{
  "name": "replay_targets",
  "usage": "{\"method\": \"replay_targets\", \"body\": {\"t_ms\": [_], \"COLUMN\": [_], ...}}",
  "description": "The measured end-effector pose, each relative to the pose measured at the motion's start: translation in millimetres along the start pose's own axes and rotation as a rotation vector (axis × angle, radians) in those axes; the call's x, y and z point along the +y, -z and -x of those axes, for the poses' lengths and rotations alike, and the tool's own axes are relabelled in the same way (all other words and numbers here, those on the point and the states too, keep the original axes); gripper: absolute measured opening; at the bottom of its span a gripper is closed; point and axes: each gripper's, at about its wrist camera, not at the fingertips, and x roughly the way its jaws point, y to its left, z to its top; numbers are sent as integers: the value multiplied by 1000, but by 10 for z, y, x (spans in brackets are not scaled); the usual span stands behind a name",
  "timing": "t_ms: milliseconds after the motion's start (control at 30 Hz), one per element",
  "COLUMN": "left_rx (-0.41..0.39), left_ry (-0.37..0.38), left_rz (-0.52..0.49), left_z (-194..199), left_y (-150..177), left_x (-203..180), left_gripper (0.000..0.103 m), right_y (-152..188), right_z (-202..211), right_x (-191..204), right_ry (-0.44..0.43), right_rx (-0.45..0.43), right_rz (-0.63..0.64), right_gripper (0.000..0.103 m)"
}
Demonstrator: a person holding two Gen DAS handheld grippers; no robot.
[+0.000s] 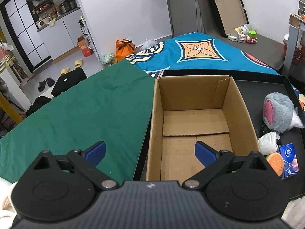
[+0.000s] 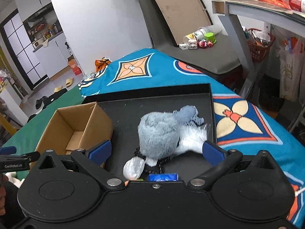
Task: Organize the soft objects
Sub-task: 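Reach the right gripper to the grey plush mouse and grasp it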
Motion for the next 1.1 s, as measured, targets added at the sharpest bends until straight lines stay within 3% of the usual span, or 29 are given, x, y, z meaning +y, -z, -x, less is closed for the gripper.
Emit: {"method": "replay_targets", "body": {"t_ms": [100, 400, 600, 867, 967, 1100], "left_rx": [-7, -10, 5, 15, 1, -2], "left_ry": [-9, -39, -40, 1, 27, 43], "left_rz": [9, 40, 36, 59, 48, 25], "left_z": [-50, -179, -300, -366, -337, -340], "left_y": [24, 46, 79, 88, 77, 50], "left_x": [19, 55, 39, 67, 58, 67], "left_gripper": [97, 75, 54, 18, 10, 8], "right_y": [-33, -73, -33, 36, 48, 59], "right_z": [-85, -403, -684, -916, -967, -991], "right_x": [39, 157, 275, 402, 457, 457], "right_ry": [15, 41, 98, 151, 179, 206], "right_rx": [-6, 11, 57, 73, 72, 88], "right_rz": [38, 121, 172, 219, 240, 236], "right_gripper": [103, 103, 103, 102, 95, 70]}}
